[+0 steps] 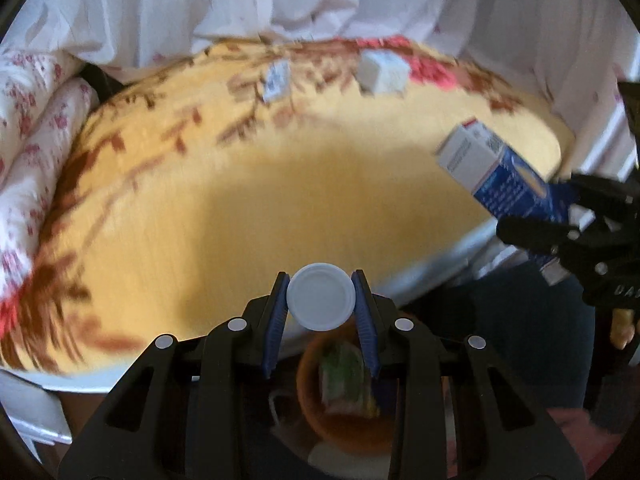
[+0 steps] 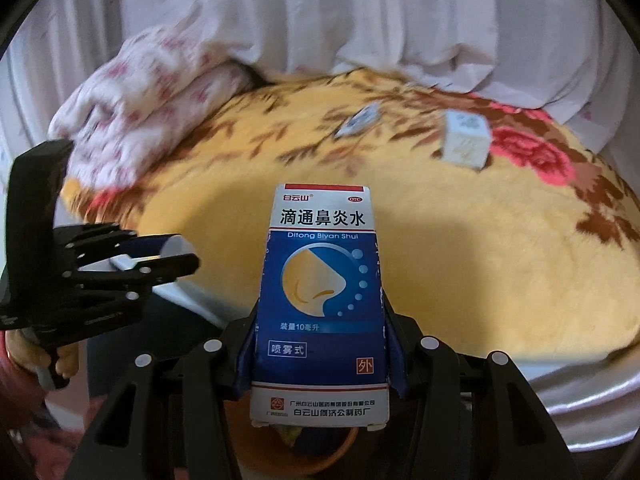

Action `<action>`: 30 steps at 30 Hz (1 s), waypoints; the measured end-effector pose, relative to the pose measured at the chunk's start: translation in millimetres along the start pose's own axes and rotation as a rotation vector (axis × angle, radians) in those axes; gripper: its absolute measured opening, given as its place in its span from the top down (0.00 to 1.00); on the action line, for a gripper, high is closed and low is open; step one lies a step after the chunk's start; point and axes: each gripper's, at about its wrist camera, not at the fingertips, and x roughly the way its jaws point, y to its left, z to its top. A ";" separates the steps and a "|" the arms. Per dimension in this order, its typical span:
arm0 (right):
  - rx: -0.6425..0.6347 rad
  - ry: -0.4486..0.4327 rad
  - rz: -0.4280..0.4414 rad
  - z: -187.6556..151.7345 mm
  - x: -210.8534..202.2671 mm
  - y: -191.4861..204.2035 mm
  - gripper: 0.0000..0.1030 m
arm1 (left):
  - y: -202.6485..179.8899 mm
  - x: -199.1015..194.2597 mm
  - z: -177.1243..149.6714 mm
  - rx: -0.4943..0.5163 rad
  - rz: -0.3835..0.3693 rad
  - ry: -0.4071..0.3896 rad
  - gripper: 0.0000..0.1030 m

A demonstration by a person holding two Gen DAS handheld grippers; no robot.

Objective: Collect trash
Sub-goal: 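Carry the cap and blue box to the orange bucket and release both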

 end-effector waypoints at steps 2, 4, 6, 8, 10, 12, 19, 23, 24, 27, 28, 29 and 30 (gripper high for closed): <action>-0.020 0.025 0.002 -12.8 0.8 9.0 0.51 | -3.5 8.6 -22.0 0.019 -0.027 0.056 0.70; -0.025 0.068 0.031 -25.6 5.4 16.5 0.51 | -3.9 19.2 -39.3 0.022 -0.033 0.112 0.70; -0.035 0.118 0.048 -40.7 14.3 24.1 0.51 | -4.4 31.8 -54.3 0.021 -0.048 0.170 0.70; -0.033 0.173 0.063 -55.1 28.0 28.2 0.51 | -7.0 44.4 -68.4 0.034 -0.047 0.218 0.70; -0.024 0.209 0.066 -64.5 38.7 30.6 0.51 | -10.0 54.7 -77.5 0.039 -0.056 0.254 0.70; -0.011 0.255 0.074 -74.7 53.9 31.4 0.51 | -12.6 65.4 -84.4 0.044 -0.050 0.285 0.70; 0.059 0.377 0.084 -96.5 91.9 25.0 0.51 | -12.3 106.3 -103.7 -0.007 -0.059 0.426 0.70; 0.088 0.400 0.085 -97.6 101.2 22.1 0.40 | -14.8 120.3 -112.0 -0.027 -0.052 0.478 0.43; 0.094 0.397 0.078 -97.3 101.9 21.0 0.33 | -12.7 121.5 -112.4 -0.043 -0.042 0.478 0.28; 0.106 0.393 0.075 -96.2 102.0 18.7 0.27 | -7.4 119.0 -110.6 -0.077 -0.056 0.469 0.26; 0.110 0.392 0.073 -96.2 101.8 18.3 0.27 | -5.7 118.8 -110.0 -0.087 -0.060 0.471 0.25; 0.112 0.392 0.072 -96.6 101.3 17.4 0.27 | -4.4 118.8 -110.1 -0.093 -0.058 0.473 0.25; 0.116 0.391 0.072 -96.3 100.4 16.2 0.27 | -4.6 119.1 -110.5 -0.096 -0.057 0.475 0.25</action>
